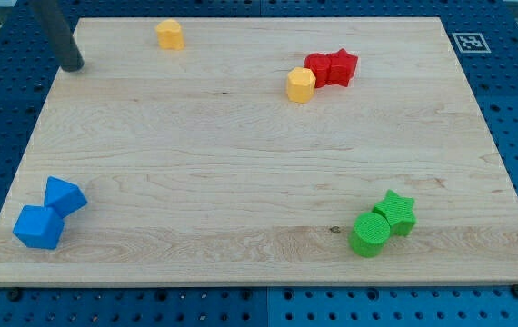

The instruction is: Place the heart to parallel left of the hexagon

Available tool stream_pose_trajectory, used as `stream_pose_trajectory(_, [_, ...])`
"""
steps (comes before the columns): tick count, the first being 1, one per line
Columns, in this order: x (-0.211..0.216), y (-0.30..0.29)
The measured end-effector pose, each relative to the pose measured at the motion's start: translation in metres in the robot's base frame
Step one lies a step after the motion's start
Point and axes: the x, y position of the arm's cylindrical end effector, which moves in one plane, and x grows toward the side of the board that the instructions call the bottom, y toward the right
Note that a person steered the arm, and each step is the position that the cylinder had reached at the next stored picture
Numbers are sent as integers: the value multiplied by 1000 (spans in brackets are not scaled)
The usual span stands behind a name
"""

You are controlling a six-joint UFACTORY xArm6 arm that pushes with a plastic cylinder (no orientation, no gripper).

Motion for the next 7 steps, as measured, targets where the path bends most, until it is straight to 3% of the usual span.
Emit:
stream_pose_trajectory(2, [-68,9])
stream_pose_trajectory(7, [-97,68])
